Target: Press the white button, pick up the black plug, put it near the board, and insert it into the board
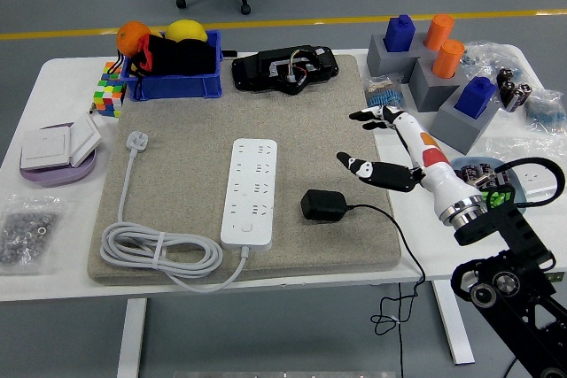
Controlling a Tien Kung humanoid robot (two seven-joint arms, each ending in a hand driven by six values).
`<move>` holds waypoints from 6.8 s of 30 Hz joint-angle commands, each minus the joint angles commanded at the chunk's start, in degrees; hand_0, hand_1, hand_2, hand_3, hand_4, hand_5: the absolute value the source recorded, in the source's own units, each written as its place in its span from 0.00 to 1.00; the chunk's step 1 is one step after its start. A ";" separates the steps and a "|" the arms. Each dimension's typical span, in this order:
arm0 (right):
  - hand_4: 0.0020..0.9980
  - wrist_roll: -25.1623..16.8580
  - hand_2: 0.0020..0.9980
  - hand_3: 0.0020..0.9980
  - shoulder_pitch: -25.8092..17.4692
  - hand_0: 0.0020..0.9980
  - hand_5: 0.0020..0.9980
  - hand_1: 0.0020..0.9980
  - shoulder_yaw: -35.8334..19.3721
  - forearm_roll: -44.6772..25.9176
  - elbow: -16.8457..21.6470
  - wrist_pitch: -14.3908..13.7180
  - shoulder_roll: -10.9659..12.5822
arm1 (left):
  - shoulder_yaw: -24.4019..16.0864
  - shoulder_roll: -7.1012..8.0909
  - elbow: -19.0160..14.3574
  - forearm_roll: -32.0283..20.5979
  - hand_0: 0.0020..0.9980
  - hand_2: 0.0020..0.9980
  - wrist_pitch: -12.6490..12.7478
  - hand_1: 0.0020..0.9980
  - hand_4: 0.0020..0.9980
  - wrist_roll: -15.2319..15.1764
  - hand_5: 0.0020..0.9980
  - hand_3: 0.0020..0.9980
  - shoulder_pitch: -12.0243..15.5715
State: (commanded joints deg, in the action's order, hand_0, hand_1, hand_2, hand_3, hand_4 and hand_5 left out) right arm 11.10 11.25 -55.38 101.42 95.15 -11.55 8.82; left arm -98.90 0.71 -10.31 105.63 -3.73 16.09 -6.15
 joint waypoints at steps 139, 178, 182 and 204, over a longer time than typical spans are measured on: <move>0.99 5.89 0.85 0.87 8.26 0.91 0.24 0.89 10.46 7.43 -14.30 2.80 -2.28 | -0.82 0.76 0.00 1.01 0.63 0.64 0.06 0.63 0.56 0.29 0.40 0.70 -0.19; 0.77 -3.43 0.63 0.50 4.72 0.60 0.07 0.64 10.81 3.88 -19.48 -3.90 -1.21 | -0.18 0.61 0.00 1.26 0.63 0.64 -0.19 0.63 0.56 0.31 0.40 0.70 0.24; 0.76 -3.49 0.62 0.50 4.81 0.60 0.05 0.63 11.04 3.73 -19.88 -4.09 -1.27 | -0.18 0.56 0.00 1.12 0.63 0.64 -0.13 0.63 0.56 0.28 0.40 0.70 0.18; 0.74 -3.48 0.62 0.54 5.17 0.60 0.02 0.64 11.32 2.50 -20.13 -2.05 -1.55 | -0.41 0.49 0.00 0.77 0.63 0.64 0.03 0.63 0.56 0.14 0.40 0.70 0.09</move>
State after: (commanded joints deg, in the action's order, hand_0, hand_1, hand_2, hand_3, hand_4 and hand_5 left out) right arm 7.62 16.42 -44.06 103.92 75.02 -13.60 7.26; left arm -99.31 1.20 -10.31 106.40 -3.70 16.23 -6.06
